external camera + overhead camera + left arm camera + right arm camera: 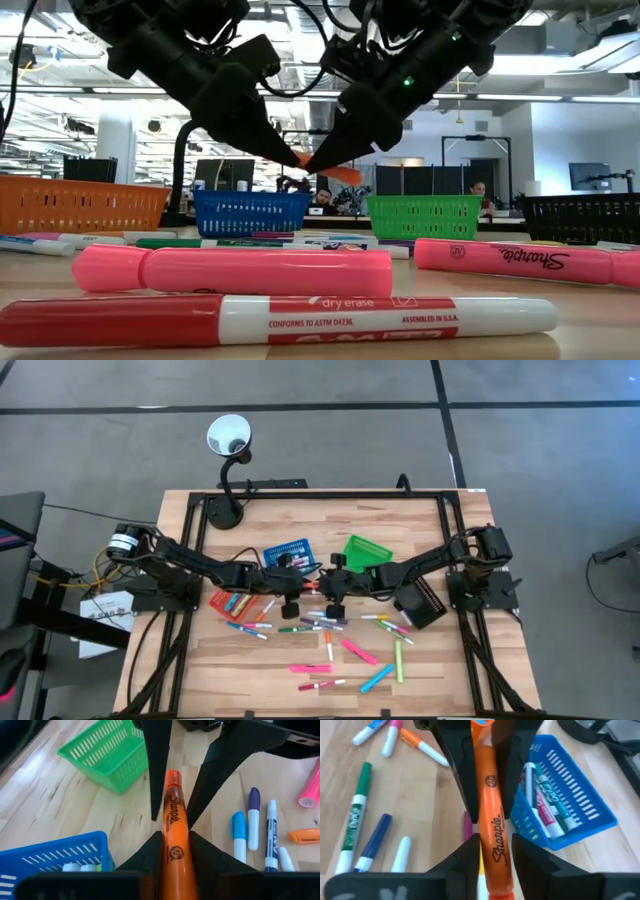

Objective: Pick & Place Markers
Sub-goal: Put the right orange highlighter pen into the orange basket

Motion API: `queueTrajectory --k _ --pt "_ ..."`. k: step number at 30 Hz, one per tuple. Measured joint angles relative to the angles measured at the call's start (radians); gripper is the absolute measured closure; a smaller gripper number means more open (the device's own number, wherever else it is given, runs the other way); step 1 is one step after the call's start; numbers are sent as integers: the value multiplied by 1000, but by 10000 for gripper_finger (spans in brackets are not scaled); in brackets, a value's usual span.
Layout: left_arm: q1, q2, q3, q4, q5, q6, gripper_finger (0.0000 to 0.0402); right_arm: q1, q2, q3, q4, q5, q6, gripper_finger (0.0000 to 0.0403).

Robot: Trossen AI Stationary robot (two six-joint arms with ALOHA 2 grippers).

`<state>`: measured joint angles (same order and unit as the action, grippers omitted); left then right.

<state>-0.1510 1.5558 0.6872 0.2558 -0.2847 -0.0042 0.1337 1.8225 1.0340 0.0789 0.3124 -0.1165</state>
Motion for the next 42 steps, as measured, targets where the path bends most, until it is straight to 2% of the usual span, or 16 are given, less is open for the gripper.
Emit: queueTrajectory --k 4,8,11,18,23,26,29,35,42 --pt "-5 -33 -1 -23 -3 -56 334 14 -12 0 -38 42 -26 265" --pt "-37 -137 -1 -187 -88 -135 325 53 -50 0 -81 125 -42 235" --pt "-83 -262 0 -403 -158 -253 325 80 -82 0 -118 179 -41 217" --pt "-230 -565 0 -906 -197 -672 327 118 -102 0 -153 188 -41 195" --pt "-325 -670 0 -1206 -211 -956 328 120 -103 0 -174 187 -22 194" --pt "-357 -687 0 -1337 -188 -1063 327 113 -103 0 -181 187 -6 198" --pt "-368 -681 0 -1392 -163 -1122 327 107 -103 0 -187 185 10 201" --pt "-368 -607 -1 -1389 -164 -1135 326 98 -103 0 -193 184 24 208" --pt "-362 -459 -70 -1275 -165 -1139 326 98 -103 0 -203 182 38 211"
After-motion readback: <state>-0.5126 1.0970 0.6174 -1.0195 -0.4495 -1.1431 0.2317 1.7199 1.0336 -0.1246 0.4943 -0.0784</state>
